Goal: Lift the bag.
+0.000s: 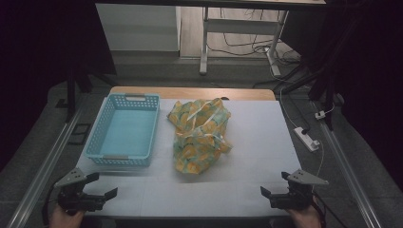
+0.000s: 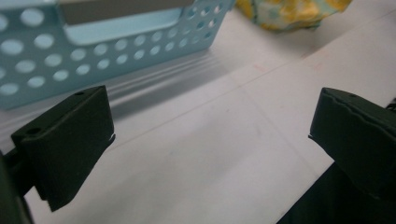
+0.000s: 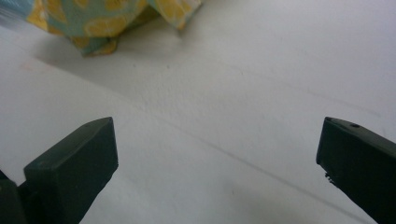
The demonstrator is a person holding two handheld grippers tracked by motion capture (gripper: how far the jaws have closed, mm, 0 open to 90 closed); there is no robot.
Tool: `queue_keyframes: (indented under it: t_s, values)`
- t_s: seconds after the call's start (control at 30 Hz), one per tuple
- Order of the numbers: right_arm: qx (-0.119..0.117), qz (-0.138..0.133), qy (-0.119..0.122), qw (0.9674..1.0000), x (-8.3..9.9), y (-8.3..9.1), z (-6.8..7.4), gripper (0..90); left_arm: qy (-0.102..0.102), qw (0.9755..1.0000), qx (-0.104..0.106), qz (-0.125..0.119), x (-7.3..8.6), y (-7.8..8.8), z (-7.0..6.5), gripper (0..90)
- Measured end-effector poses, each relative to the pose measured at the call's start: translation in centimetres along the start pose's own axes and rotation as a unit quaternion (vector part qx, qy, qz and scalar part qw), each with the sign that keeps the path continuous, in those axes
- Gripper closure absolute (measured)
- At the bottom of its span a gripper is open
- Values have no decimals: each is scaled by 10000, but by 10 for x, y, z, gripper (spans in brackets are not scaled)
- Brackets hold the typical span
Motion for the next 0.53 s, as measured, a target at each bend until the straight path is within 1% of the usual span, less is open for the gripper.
queue_keyframes:
  t_s: [0.1,0.2,0.27,0.33,0.4,0.53]
  values:
    - [49,120,-47,9999,7,0,-3,0,49,9999,-22,88,6,0,1,0]
    - [88,274,-68,9996,12,-1,-5,0,41,9996,-99,254,12,-1,1,0]
    - [109,281,-62,9995,13,0,-5,0,36,9996,-148,255,13,1,1,0]
    - [129,346,-96,9993,14,0,-6,0,45,9991,-194,365,15,1,0,0]
    - [118,366,-128,9992,14,0,-6,0,67,9990,-184,397,16,1,1,0]
    - [161,453,-68,9988,15,-2,-6,0,209,9990,-116,382,16,0,3,0]
Point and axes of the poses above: each handheld gripper's, and its own axes: y roughly backward along the jaws, x roughly out of its underside, z roughly to its left, the point moved 5 cm from there along -y, roughly forward along the jaws, and after that the axes turned 14 degrees about -y, right-handed, at the moved point
